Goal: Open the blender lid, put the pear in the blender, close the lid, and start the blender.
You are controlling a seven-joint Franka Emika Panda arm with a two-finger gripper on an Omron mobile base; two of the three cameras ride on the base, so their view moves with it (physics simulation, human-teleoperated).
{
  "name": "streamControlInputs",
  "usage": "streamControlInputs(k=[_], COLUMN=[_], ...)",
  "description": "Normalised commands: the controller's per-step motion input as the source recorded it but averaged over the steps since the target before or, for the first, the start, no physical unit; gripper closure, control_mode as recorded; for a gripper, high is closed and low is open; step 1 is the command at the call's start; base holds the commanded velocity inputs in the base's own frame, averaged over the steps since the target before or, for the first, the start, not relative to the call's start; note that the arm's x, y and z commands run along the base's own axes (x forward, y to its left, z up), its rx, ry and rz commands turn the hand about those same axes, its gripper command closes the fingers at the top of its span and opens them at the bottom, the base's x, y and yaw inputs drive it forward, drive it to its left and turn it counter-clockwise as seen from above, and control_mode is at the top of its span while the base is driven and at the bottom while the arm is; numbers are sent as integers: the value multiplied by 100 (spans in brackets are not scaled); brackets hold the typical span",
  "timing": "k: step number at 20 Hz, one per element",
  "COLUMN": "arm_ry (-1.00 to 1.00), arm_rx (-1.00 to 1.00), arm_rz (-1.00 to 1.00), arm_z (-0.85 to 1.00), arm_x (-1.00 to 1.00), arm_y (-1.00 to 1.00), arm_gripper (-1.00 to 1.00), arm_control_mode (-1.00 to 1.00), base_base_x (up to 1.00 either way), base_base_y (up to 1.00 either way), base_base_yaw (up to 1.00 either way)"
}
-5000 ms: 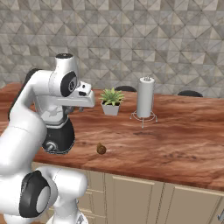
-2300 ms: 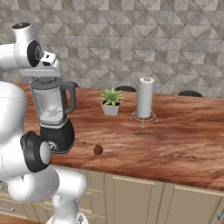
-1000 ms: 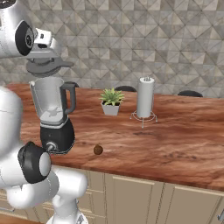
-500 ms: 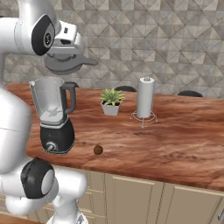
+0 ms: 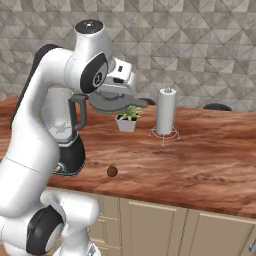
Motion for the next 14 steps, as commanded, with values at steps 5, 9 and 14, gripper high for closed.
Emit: streamControlInputs(k=[5, 9, 14], arm_ry=[5, 8, 23], arm_rx=[-1, -3, -1], arm_rz=[-11, -9, -4], arm_z=[-100, -100, -100], arm_x=[0, 7, 63], arm_y=[-100, -95, -54], arm_gripper=[100, 100, 100], arm_control_mode=[-100, -100, -100], base_base_x=[0, 0, 0], base_base_y=[0, 0, 0], base_base_yaw=[0, 0, 0])
